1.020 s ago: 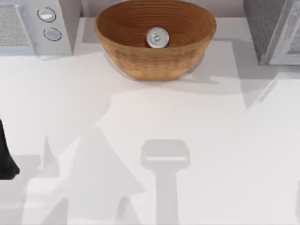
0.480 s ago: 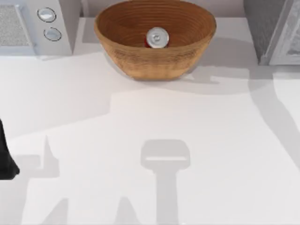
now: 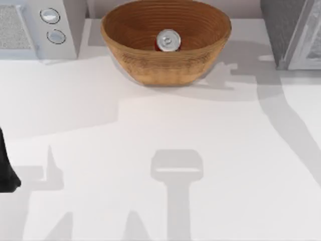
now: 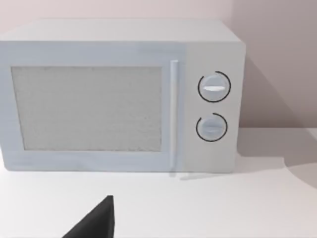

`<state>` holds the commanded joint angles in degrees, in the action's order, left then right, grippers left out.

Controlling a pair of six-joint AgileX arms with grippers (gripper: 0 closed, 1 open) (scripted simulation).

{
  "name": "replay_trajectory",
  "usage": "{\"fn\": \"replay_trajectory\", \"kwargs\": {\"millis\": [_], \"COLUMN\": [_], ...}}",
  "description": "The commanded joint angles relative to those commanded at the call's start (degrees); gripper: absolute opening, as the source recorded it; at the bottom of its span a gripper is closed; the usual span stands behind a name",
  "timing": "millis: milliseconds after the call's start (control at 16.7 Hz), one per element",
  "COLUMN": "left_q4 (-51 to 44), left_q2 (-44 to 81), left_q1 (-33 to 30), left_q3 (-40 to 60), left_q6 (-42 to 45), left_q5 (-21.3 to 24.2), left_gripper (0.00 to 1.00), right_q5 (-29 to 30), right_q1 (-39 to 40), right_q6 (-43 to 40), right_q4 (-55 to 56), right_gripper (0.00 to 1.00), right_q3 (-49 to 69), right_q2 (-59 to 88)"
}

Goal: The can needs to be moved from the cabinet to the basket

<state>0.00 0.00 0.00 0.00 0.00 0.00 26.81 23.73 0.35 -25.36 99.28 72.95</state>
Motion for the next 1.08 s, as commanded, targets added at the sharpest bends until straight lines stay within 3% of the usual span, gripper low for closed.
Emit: {"fn": "replay_trajectory", "kwargs": {"millis": [420,720,1080], "left_q4": [0.0,0.0,0.0], "left_q2": [0.0,0.0,0.0], "left_q1": [0.0,0.0,0.0], "left_q3": [0.0,0.0,0.0], "left_q6": [0.0,0.0,0.0], "left_q5": [0.0,0.0,0.0], "left_gripper": [1.00,1.00,1.00], "right_q5": [-4.5,-4.4,-7.8], "right_q1": [-4.6,-4.3,-7.4], "right_q6": [0.1,0.0,-0.3], "right_q4": [2.5,2.5,5.9], "right_gripper": [1.00,1.00,1.00], "right_q3": [5.9,5.0,-11.1], "right_q2": [8.4,6.8,-5.3]}}
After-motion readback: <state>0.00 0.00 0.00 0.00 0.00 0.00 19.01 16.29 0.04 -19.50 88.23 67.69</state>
